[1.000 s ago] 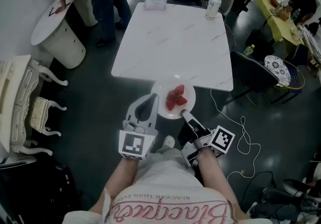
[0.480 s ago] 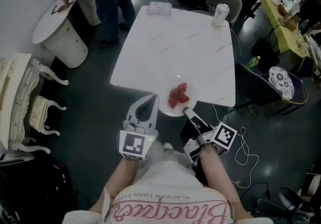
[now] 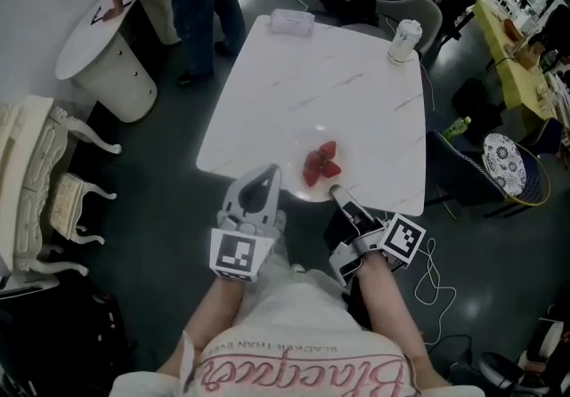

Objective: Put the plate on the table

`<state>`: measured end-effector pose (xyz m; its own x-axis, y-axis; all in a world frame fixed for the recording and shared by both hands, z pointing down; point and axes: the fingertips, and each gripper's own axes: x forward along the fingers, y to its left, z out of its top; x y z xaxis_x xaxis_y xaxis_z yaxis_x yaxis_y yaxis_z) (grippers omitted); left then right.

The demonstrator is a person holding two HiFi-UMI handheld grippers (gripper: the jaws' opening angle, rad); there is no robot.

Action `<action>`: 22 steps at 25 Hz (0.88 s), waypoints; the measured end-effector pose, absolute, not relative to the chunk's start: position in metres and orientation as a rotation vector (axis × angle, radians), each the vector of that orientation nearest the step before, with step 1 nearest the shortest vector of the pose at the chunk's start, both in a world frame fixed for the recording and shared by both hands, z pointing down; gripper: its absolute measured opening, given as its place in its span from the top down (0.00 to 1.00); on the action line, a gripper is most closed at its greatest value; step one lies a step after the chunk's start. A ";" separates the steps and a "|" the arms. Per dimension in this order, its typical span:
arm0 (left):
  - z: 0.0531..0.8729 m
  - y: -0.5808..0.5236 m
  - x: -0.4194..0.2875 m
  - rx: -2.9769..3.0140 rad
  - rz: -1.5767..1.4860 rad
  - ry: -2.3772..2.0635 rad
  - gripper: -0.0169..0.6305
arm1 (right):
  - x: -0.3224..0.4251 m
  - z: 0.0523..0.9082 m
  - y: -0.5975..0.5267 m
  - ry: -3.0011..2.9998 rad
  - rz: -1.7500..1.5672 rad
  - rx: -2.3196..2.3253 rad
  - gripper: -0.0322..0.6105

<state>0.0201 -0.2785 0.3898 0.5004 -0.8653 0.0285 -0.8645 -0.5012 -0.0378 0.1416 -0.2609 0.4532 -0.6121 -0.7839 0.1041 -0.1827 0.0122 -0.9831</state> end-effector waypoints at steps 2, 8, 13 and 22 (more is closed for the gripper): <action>0.390 -0.299 0.016 -2.706 -0.056 1.559 0.97 | 0.137 0.456 -0.279 1.807 -1.649 -0.985 0.93; 0.392 -0.364 0.001 -2.721 -0.056 1.554 0.97 | 0.118 0.461 -0.341 1.775 -1.679 -0.983 0.93; 0.396 -0.414 -0.007 -2.739 -0.076 1.546 0.97 | 0.110 0.466 -0.390 1.780 -1.686 -1.020 0.93; 0.420 -0.486 -0.025 -2.810 -0.130 1.510 0.97 | 0.089 0.495 -0.461 1.798 -1.740 -1.099 0.93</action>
